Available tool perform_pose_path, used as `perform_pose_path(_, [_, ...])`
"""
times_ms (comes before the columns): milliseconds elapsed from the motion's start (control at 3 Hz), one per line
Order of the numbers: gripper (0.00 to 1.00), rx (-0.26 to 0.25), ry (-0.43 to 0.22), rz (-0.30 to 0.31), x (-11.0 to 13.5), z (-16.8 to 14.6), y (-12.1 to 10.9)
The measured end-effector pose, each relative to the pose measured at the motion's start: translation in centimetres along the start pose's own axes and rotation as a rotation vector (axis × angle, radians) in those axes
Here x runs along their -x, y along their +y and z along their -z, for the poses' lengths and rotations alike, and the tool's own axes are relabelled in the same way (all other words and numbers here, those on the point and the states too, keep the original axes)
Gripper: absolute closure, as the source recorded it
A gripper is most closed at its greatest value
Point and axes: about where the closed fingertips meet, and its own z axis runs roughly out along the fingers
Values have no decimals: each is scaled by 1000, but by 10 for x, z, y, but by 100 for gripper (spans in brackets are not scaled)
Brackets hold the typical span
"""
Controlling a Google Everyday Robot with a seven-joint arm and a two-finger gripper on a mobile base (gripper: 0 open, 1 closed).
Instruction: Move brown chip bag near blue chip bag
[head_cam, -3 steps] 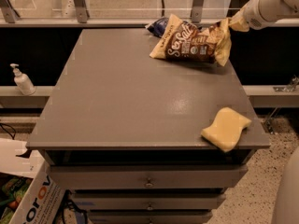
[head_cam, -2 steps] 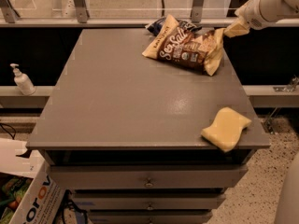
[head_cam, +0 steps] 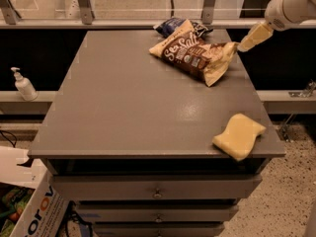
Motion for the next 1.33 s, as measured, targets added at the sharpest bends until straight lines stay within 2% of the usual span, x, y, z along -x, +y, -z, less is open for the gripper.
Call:
perform_pose_path(333, [0, -25, 11, -4, -10, 18, -7])
perform_pose_path(667, [0, -9, -12, -40, -20, 37, -7])
perform_pose_path(1000, [0, 52, -57, -90, -25, 53, 7])
perform_pose_path(1333, [0, 155, -86, -153, -25, 67, 31])
